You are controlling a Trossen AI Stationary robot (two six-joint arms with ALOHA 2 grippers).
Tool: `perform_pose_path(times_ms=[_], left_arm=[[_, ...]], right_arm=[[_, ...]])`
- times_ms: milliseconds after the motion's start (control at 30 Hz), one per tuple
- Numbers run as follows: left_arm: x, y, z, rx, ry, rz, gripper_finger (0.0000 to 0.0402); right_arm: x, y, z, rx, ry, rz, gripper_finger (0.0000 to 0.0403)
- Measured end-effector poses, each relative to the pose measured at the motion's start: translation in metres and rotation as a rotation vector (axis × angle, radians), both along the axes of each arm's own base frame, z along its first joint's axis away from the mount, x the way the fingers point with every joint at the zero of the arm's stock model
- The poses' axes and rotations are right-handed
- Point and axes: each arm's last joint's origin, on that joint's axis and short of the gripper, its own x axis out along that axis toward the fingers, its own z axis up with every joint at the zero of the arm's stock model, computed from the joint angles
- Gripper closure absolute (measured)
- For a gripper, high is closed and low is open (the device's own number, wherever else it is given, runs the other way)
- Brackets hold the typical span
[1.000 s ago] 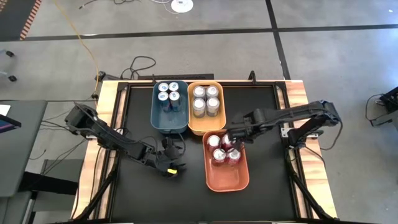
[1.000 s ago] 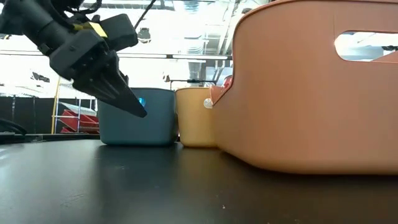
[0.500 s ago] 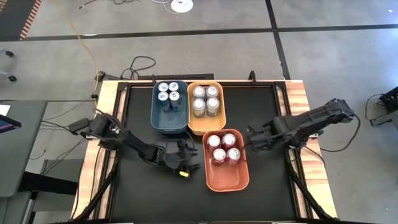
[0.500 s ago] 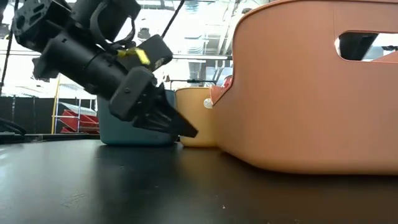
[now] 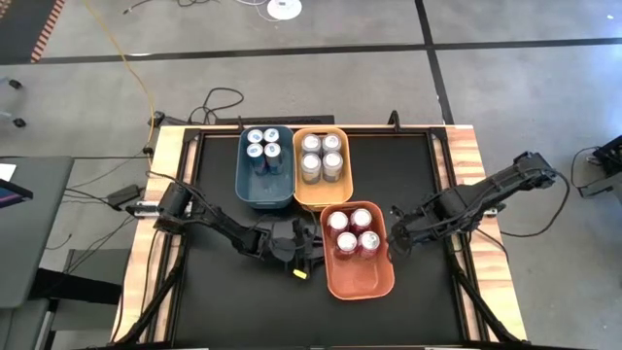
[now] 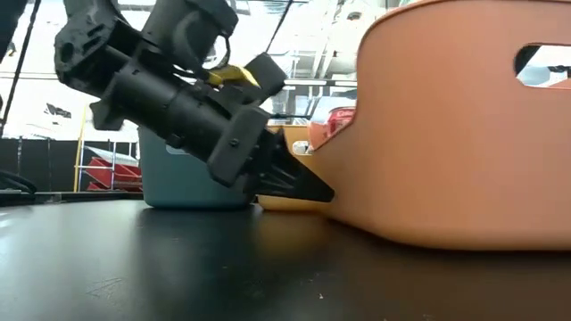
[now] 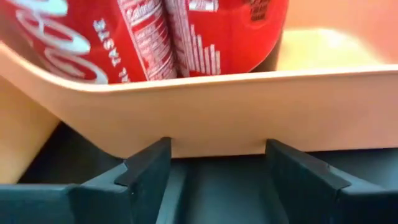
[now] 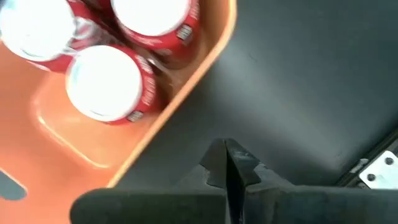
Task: Sort soda cans
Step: Move the orange bin to the right of the yellow bin
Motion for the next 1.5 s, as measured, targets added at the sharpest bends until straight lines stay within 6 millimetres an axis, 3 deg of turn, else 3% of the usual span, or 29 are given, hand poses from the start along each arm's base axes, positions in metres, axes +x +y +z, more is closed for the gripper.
perform_pose_path(times_ms=[367,700,967,1167,1500], left_arm=[[0.035,0.013,0.004,-0.028,-0.027,-0.021,0.0165],[0.056,0.028,0.025,-0.021,-0.088,-0.035,0.0165],[0.056,0.032,0.024,-0.015,-0.062,-0.026,0.0165],[0.054,0.028,0.030,-0.025,-0.061,-0.030,0.0165],[0.041,0.027,0.045,0.010,0.087,-0.026,0.0165]], right_arm=[[0.002,0.000,0.000,-0.013,-0.021,0.020,0.0398],[0.019,-0.015,0.005,-0.309,-0.104,0.238,0.0365],[0.045,-0.049,-0.003,-0.398,-0.007,0.406,0.0345],[0.062,-0.072,-0.017,-0.239,0.050,0.515,0.0334],[0.081,-0.083,-0.043,-0.178,0.148,0.596,0.0264]])
